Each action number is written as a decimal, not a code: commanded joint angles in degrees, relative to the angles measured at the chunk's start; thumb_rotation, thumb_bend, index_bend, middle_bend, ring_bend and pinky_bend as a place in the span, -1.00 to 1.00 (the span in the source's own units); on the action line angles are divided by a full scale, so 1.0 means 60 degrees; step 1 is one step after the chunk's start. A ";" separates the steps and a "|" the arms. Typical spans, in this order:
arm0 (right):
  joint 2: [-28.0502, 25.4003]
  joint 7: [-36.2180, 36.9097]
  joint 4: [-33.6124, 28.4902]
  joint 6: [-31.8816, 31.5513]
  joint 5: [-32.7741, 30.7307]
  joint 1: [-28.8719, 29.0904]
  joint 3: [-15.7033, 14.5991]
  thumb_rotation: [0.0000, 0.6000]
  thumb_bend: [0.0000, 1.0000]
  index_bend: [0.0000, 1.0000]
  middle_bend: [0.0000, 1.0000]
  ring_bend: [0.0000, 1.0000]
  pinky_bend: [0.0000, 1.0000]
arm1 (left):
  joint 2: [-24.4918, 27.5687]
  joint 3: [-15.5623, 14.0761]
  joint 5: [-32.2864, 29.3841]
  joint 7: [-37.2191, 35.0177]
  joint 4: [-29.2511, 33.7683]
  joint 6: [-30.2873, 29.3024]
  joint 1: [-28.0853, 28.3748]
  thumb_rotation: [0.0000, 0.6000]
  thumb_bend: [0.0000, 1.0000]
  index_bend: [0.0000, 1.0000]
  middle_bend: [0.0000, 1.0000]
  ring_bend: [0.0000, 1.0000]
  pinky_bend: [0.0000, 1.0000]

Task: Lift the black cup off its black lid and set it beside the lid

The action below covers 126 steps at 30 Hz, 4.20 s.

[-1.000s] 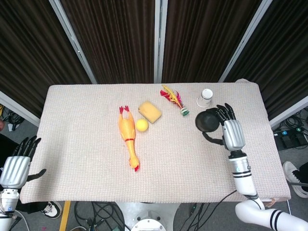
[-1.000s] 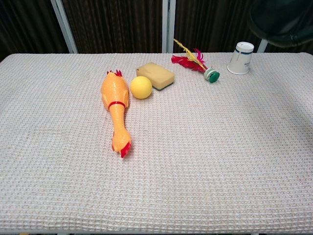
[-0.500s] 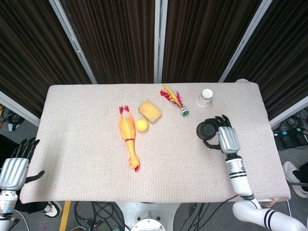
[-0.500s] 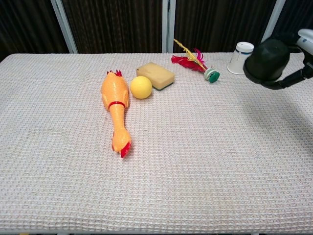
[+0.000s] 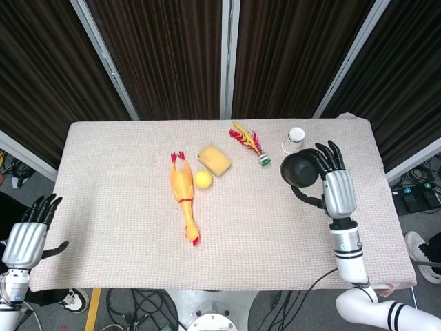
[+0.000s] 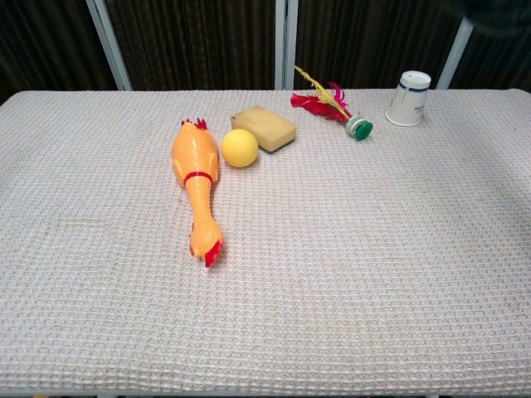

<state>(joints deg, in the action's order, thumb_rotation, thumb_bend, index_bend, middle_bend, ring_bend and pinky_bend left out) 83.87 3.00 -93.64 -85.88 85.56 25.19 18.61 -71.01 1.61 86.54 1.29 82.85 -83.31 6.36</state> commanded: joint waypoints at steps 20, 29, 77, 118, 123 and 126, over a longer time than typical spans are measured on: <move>0.0977 -0.0045 0.1672 0.1830 -0.1793 0.0300 -0.0082 1.00 -0.64 -0.32 -0.03 -0.74 -0.93 | 0.0011 -0.0112 0.0028 -0.0222 -0.0170 -0.0047 -0.0083 1.00 -0.74 -0.92 -0.94 -1.00 -0.59; 0.0388 0.1426 0.0392 -0.1731 0.1319 -0.0402 0.0126 1.00 -0.67 -0.32 -0.03 -0.74 -0.93 | -0.0071 -0.0100 0.0052 -0.0303 -0.0260 -0.0059 -0.0064 1.00 -0.73 -0.92 -0.94 -1.00 -0.59; 0.1587 -0.0608 0.2275 0.2796 -0.2280 0.0666 -0.0396 1.00 -0.62 -0.32 -0.02 -0.76 -1.00 | -0.0102 -0.0250 0.0094 -0.0815 -0.0686 -0.0190 -0.0302 1.00 -0.74 -0.92 -0.94 -1.00 -0.60; 0.2043 -0.0178 0.2700 0.3624 -0.2334 0.0601 -0.0930 1.00 -0.62 -0.30 -0.04 -0.76 -1.00 | -0.0151 -0.0109 -0.0015 -0.0281 -0.0196 0.0226 0.0047 1.00 -0.74 -0.92 -0.94 -1.00 -0.60; 0.2743 -0.0364 0.3151 0.3409 -0.2307 0.0857 -0.0701 1.00 -0.63 -0.30 -0.04 -0.75 -1.00 | -0.0070 -0.0102 -0.0063 -0.0302 -0.0155 0.0161 -0.0002 1.00 -0.74 -0.92 -0.94 -1.00 -0.60; 0.2347 -0.0294 0.3367 0.3148 -0.2701 0.0576 -0.0405 1.00 -0.62 -0.30 -0.04 -0.75 -1.00 | -0.0039 -0.0115 -0.0073 -0.0440 -0.0223 0.0101 -0.0055 1.00 -0.74 -0.92 -0.94 -1.00 -0.60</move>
<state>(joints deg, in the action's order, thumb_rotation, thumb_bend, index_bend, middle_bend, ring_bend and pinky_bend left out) 100.04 1.34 -74.82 -65.74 70.84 29.58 14.85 -71.29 0.95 86.13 -1.15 81.66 -82.59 6.14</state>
